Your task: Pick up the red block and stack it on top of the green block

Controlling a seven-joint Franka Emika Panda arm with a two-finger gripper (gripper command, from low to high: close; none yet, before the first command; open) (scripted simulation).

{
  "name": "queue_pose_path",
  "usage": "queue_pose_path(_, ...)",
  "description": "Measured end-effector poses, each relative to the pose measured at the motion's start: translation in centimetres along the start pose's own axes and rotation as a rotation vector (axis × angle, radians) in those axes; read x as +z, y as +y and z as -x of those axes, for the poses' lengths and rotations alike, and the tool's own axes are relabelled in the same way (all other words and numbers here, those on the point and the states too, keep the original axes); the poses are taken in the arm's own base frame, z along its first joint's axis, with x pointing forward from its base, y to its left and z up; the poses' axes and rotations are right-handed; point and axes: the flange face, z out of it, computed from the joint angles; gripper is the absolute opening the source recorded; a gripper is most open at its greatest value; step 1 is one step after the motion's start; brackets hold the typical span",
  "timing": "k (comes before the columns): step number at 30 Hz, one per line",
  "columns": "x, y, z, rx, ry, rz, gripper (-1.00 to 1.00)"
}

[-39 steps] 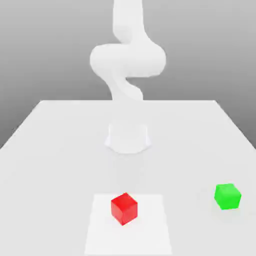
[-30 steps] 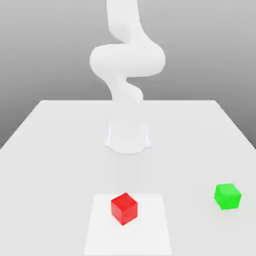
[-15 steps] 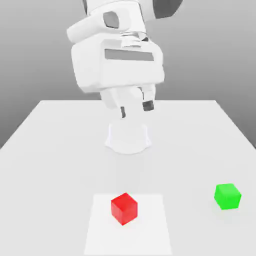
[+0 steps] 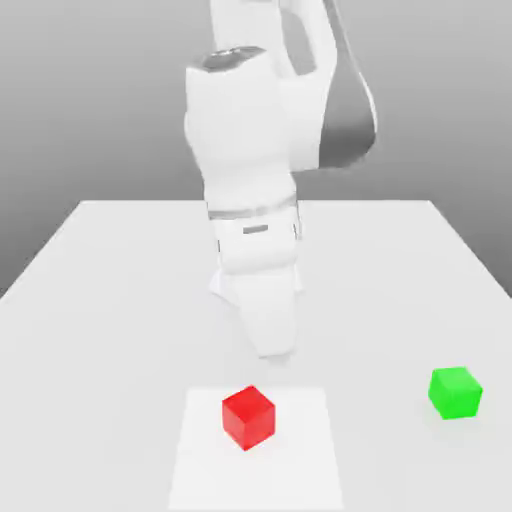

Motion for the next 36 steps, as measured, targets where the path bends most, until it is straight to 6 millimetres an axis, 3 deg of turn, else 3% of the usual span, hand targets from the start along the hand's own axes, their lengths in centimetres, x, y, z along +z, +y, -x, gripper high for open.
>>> queue_pose_path(11, 6.0, -2.5, 4.2, -0.445, -0.157, -0.048, 0.00)
queue_pose_path(20, 8.1, -2.0, 4.5, -0.481, -0.173, -0.025, 0.00)
queue_pose_path(30, 12.3, -2.6, 5.5, -0.475, -0.168, -0.046, 0.00)
queue_pose_path(31, 12.7, -2.7, 5.6, -0.474, -0.167, -0.050, -1.00)
queue_pose_path(36, 12.7, -2.7, 5.6, -0.474, -0.167, -0.051, -1.00)
